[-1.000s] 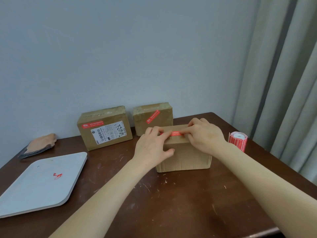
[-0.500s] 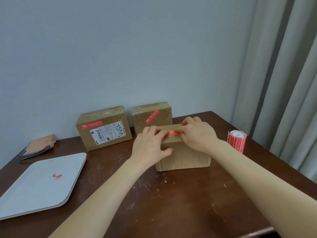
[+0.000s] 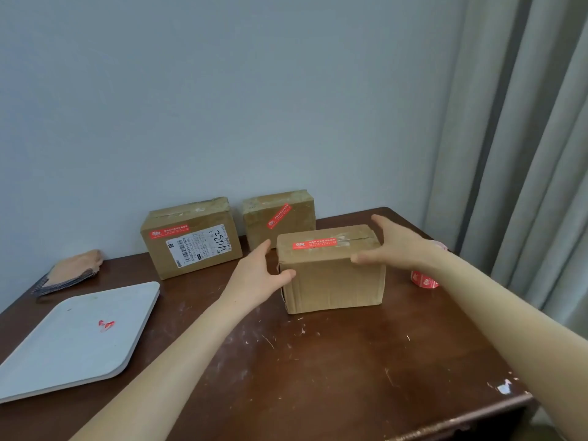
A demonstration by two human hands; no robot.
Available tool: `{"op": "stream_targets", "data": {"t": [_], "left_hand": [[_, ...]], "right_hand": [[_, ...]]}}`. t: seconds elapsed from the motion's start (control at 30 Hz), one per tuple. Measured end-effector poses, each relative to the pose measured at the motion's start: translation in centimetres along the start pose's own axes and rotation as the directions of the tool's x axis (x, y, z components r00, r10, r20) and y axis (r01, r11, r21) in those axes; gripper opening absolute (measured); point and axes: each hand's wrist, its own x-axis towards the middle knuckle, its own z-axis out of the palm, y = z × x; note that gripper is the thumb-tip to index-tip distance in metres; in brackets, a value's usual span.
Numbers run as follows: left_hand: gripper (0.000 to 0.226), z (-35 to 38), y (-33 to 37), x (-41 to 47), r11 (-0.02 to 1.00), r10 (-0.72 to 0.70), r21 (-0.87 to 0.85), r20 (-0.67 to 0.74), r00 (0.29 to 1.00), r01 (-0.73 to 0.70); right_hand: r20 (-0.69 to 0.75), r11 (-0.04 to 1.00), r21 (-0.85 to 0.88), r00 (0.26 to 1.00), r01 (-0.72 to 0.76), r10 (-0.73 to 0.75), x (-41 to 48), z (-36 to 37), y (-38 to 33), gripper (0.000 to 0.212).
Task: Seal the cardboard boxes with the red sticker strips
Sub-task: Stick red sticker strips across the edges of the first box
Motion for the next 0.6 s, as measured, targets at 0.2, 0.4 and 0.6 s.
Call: {"op": "stream_targets", "data": {"t": [0.2, 0.4, 0.6], "left_hand": [[0.032, 0.0, 0.8, 0.1, 0.978, -0.015, -0.207, 0.077, 0.997, 0.031], [0.035, -2.6, 4.1, 1.8, 0.91, -0.006, -0.415, -0.011, 1.0, 0.0], [0.031, -5.0, 7.1, 4.4, 0.821, -0.008, -0.571, -0.022, 1.0, -0.006]], "right_hand": [[-0.087, 0.999, -0.001, 0.995, 0.05, -0.05, 0.1, 1.2, 1.0, 0.079], [-0.285, 0.998, -0.055, 0.958, 0.022, -0.036, 1.5, -0.3, -0.7, 0.061], [-0.413, 0.999, -0.032, 0.911, -0.006, -0.008, 3.5, -3.5, -2.7, 0.051]]}}
